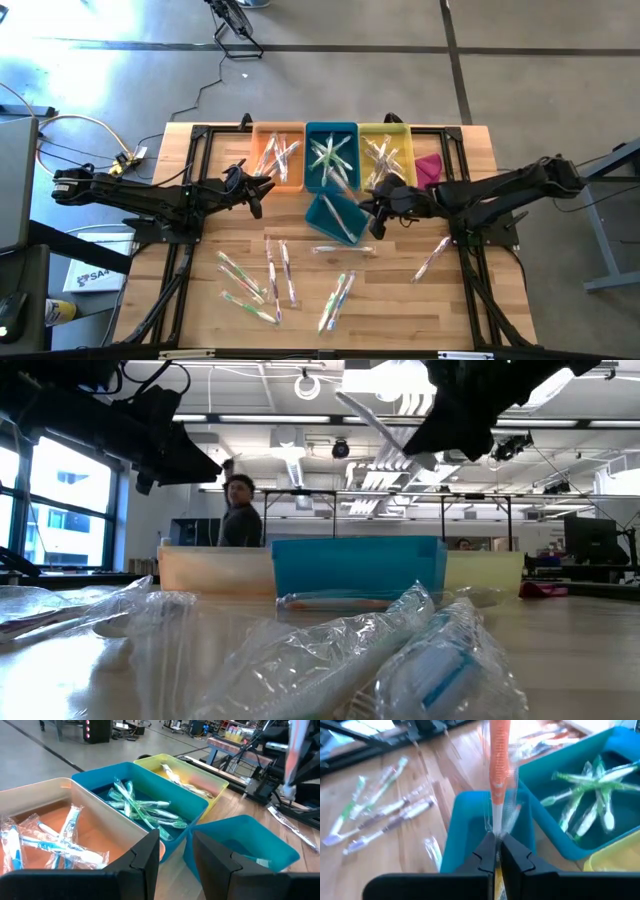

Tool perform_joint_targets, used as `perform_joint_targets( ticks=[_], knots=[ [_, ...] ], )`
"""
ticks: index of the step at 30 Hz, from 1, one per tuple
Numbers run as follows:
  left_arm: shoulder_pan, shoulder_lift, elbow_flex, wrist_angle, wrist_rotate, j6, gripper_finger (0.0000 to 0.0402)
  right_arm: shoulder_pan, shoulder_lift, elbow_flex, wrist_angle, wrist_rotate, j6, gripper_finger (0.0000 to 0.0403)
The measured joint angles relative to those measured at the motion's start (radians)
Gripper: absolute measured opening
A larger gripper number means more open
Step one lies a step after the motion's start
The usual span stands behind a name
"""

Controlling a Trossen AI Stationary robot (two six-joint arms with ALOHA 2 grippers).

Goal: Pick & Place Toothbrushes
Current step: Put the orange toothbrush into the bottom blue bin

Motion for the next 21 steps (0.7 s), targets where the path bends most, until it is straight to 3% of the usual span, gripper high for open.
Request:
perform_joint_targets(
  ticks=[12,21],
  knots=[
    [0.000,0.000,0.000,0.000,0.000,0.000,0.0113,0.000,0.105,-0.001,0.081,-0.004,0.011,0.0003],
    [0.000,0.000,0.000,0.000,0.000,0.000,0.0113,0.011,0.164,-0.001,0.137,-0.008,0.106,0.0003]
  ],
)
